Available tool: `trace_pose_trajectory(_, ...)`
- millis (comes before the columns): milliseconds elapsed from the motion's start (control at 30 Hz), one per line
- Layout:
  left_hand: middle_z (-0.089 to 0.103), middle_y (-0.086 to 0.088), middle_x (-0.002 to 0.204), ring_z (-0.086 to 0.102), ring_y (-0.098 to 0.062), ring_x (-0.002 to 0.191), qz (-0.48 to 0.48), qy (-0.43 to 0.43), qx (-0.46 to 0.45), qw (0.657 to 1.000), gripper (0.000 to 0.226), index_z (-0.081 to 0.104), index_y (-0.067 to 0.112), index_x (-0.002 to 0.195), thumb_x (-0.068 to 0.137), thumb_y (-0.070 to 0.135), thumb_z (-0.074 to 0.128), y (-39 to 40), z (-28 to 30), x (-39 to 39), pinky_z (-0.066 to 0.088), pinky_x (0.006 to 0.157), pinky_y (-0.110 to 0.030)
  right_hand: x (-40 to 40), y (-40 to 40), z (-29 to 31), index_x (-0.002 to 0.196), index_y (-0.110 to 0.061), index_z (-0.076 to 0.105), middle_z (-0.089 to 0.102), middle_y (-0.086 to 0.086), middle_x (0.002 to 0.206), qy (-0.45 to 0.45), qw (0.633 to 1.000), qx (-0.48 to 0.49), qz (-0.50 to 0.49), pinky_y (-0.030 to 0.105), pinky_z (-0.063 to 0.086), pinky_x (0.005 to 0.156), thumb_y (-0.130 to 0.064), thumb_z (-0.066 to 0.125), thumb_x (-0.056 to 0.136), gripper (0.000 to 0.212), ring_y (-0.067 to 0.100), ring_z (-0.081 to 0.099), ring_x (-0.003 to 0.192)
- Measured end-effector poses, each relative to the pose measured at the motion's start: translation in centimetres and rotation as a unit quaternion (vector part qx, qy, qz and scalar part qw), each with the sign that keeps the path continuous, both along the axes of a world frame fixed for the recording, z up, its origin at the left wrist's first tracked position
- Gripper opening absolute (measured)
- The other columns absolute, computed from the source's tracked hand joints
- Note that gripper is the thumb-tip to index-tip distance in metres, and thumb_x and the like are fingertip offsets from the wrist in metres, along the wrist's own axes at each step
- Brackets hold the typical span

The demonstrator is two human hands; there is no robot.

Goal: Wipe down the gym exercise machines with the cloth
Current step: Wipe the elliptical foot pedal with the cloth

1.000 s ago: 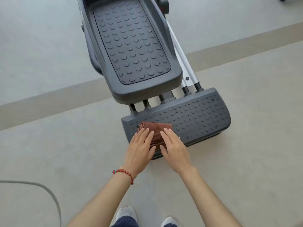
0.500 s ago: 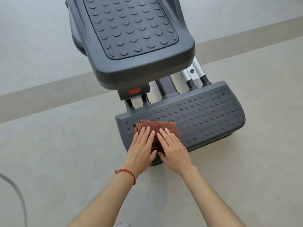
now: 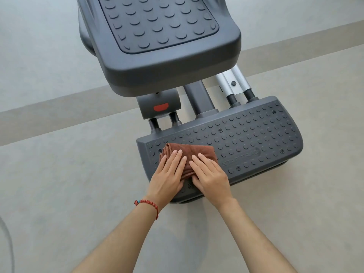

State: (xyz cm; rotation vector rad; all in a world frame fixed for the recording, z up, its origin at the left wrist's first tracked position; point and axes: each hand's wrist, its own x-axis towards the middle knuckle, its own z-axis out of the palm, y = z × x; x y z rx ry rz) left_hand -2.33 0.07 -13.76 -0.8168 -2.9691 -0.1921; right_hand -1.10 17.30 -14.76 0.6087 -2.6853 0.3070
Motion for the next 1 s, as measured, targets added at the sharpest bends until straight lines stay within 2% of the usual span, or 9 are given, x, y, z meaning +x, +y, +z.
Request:
trace_pose_trajectory(133, 0.057, -0.019, 0.127, 0.055, -0.033, 0.118, -0.018, 0.026, 0.001, 0.999, 0.065, 0.06, -0.002, 0.12, 0.06, 0.006, 0.082, -0.4, 0.1, -0.9, 0.042, 0.097, -0.05, -0.2, 0.0, -0.1, 0.109, -0.007, 0.071, 0.069, 0.007, 0.116, 0.033, 0.999, -0.004, 0.0, 0.037, 0.052, 0.092, -0.017, 0.052, 0.088, 0.03, 0.023, 0.064, 0.111)
trace_pose_trajectory(200, 0.058, -0.019, 0.127, 0.056, -0.033, 0.118, -0.015, 0.024, 0.004, 1.0, 0.066, 0.061, -0.002, 0.119, 0.058, 0.005, 0.085, -0.4, 0.1, -1.1, 0.043, 0.096, -0.05, -0.2, -0.3, -0.3, 0.109, -0.006, 0.071, 0.068, 0.009, 0.117, 0.041, 0.999, 0.005, -0.004, 0.037, 0.048, 0.094, -0.018, 0.052, 0.088, 0.031, 0.025, 0.064, 0.111)
trace_pose_trajectory(367, 0.06, -0.018, 0.124, 0.057, -0.032, 0.116, -0.002, 0.018, 0.027, 0.999, 0.061, 0.063, -0.001, 0.116, 0.06, 0.004, 0.086, -0.2, -0.1, -1.2, 0.046, 0.095, -0.048, -0.2, -1.1, -0.7, 0.122, -0.003, 0.063, 0.061, 0.013, 0.128, 0.015, 0.999, 0.025, -0.027, 0.041, 0.043, 0.102, -0.036, 0.053, 0.09, 0.047, 0.027, 0.056, 0.122)
trace_pose_trajectory(500, 0.063, -0.018, 0.118, 0.061, -0.031, 0.111, 0.008, 0.027, 0.06, 0.998, 0.055, 0.064, -0.002, 0.112, 0.062, 0.004, 0.085, -0.2, 0.2, -1.3, 0.047, 0.093, -0.048, -1.1, -1.7, -1.1, 0.12, -0.002, 0.064, 0.064, 0.015, 0.124, 0.058, 0.997, 0.034, -0.037, 0.041, 0.04, 0.105, -0.018, 0.051, 0.093, 0.035, 0.028, 0.058, 0.12)
trace_pose_trajectory(667, 0.066, -0.018, 0.113, 0.064, -0.031, 0.106, -0.003, 0.057, 0.057, 0.997, 0.051, 0.066, -0.002, 0.109, 0.062, 0.006, 0.085, -0.2, 0.2, -1.6, 0.048, 0.092, -0.047, -1.6, -1.4, -1.3, 0.11, -0.003, 0.07, 0.069, 0.013, 0.115, 0.109, 0.993, 0.029, -0.032, 0.038, 0.05, 0.097, -0.004, 0.042, 0.097, 0.031, 0.026, 0.065, 0.111)
trace_pose_trajectory(800, 0.066, -0.018, 0.112, 0.064, -0.032, 0.105, -0.005, 0.062, 0.059, 0.996, 0.052, 0.066, -0.001, 0.11, 0.061, 0.004, 0.085, 0.5, 0.3, -1.9, 0.046, 0.094, -0.046, -1.5, -1.3, -1.4, 0.104, -0.003, 0.073, 0.071, 0.012, 0.109, 0.13, 0.991, 0.005, -0.027, 0.037, 0.053, 0.094, -0.002, 0.044, 0.096, 0.029, 0.026, 0.067, 0.105)
trace_pose_trajectory(1000, 0.069, -0.019, 0.103, 0.068, -0.032, 0.095, -0.02, 0.042, 0.081, 0.996, 0.056, 0.069, -0.003, 0.1, 0.048, 0.002, 0.09, 0.7, 1.3, -2.3, 0.053, 0.083, -0.042, -1.3, -0.8, -0.8, 0.102, -0.005, 0.073, 0.072, 0.011, 0.106, 0.137, 0.99, -0.007, -0.022, 0.036, 0.055, 0.089, -0.002, 0.051, 0.093, 0.023, 0.025, 0.068, 0.102)
